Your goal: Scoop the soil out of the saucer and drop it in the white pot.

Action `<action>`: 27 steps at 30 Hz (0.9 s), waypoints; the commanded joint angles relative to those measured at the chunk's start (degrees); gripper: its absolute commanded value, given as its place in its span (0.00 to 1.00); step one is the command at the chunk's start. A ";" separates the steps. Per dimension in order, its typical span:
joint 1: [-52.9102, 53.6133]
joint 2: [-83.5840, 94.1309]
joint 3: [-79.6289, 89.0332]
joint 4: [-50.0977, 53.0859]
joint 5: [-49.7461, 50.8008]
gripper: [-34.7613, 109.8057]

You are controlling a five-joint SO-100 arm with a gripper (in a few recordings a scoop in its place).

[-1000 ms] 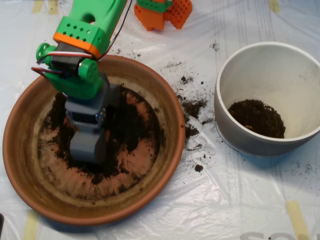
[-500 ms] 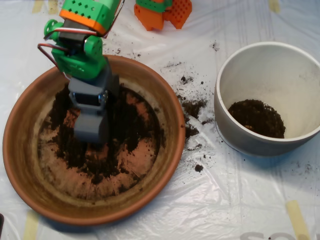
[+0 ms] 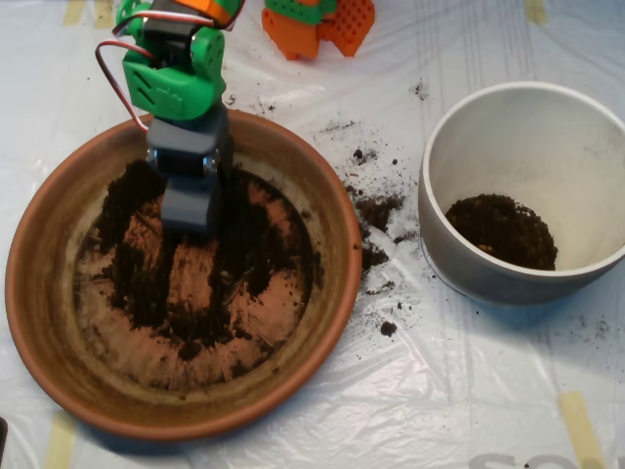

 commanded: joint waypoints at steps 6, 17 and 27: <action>-0.44 7.47 2.46 -1.58 -1.76 0.24; -7.38 16.79 -5.19 5.45 3.25 0.24; -15.91 16.70 -21.27 15.64 8.70 0.24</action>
